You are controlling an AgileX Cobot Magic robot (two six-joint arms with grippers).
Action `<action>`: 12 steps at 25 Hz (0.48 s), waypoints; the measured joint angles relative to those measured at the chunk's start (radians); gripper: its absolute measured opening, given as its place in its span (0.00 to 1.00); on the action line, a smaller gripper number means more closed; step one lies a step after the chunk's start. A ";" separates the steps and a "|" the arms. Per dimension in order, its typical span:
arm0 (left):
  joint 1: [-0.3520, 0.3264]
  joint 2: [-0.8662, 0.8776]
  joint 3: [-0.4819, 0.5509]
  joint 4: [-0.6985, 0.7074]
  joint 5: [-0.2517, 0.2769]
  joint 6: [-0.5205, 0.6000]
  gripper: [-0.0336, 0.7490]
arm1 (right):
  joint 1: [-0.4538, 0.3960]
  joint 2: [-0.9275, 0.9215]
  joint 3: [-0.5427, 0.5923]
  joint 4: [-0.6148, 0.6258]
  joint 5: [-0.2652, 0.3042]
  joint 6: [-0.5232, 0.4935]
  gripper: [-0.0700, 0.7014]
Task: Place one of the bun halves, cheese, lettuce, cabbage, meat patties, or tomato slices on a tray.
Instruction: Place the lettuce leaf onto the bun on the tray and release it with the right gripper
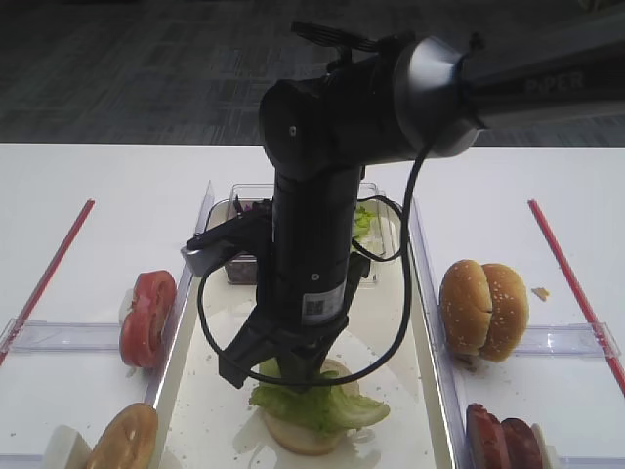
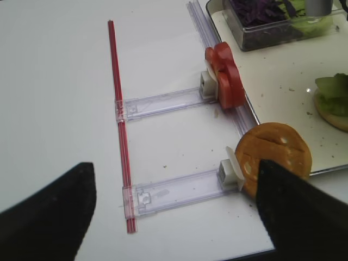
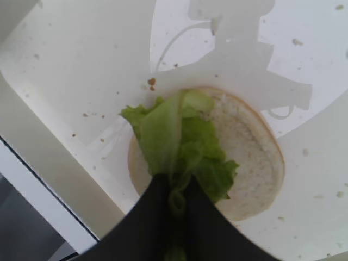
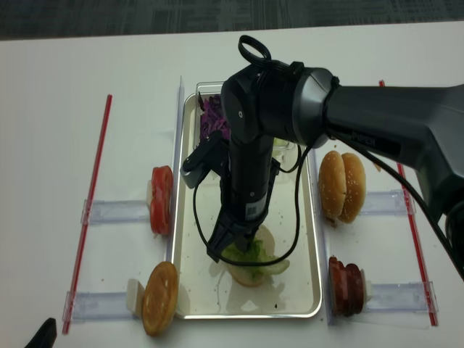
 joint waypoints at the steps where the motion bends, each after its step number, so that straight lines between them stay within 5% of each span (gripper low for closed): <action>1: 0.000 0.000 0.000 0.000 0.000 0.000 0.75 | 0.000 0.000 0.000 -0.006 -0.001 0.002 0.23; 12: 0.000 0.000 0.000 0.000 0.000 0.000 0.75 | 0.000 0.000 0.000 -0.011 -0.003 0.002 0.35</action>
